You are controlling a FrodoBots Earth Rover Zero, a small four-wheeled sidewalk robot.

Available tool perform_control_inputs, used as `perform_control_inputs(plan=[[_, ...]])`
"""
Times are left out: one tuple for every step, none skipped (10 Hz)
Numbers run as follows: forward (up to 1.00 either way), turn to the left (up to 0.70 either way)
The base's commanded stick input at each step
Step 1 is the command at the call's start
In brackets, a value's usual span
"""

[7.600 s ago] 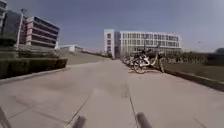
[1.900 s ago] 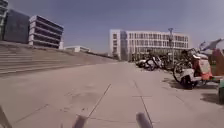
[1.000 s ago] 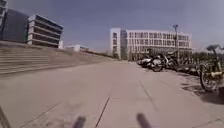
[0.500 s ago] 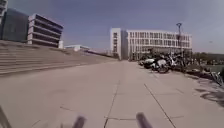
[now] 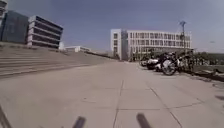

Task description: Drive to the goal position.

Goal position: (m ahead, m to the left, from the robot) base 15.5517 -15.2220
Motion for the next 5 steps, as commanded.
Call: perform_control_inputs(plan=[[1.00,-0.12],[1.00,-0.40],[1.00,-0.40],[1.00,-0.11],[1.00,0.00]])
